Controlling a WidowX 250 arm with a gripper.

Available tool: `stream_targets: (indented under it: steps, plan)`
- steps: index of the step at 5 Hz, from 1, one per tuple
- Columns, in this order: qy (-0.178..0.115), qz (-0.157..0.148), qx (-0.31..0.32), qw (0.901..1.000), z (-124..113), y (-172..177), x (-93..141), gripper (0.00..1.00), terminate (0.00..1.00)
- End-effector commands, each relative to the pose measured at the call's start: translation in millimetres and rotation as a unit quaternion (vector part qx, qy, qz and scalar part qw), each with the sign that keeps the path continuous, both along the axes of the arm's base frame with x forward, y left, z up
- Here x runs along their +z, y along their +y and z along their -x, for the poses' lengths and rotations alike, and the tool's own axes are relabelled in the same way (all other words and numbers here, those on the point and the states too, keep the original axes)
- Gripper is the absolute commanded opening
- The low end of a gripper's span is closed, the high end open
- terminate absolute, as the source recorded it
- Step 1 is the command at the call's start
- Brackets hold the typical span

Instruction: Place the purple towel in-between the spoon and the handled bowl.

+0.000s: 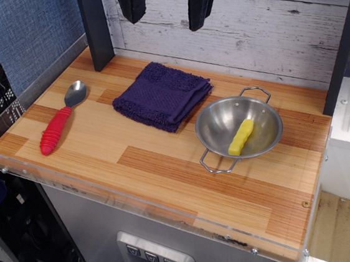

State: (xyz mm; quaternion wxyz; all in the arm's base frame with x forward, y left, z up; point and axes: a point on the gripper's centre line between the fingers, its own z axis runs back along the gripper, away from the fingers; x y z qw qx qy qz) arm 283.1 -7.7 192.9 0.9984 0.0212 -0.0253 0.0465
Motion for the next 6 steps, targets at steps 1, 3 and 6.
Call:
stream_targets:
  steps: [1, 3, 6]
  plan:
    - [0.000, 0.000, 0.000, 1.0000, 0, 0, 0, 1.00, 0.00]
    - [0.000, 0.007, 0.010, 0.9999, -35, 42, -21, 1.00, 0.00]
    - [-0.015, 0.007, -0.014, 0.9998, -68, 73, -78, 1.00, 0.00]
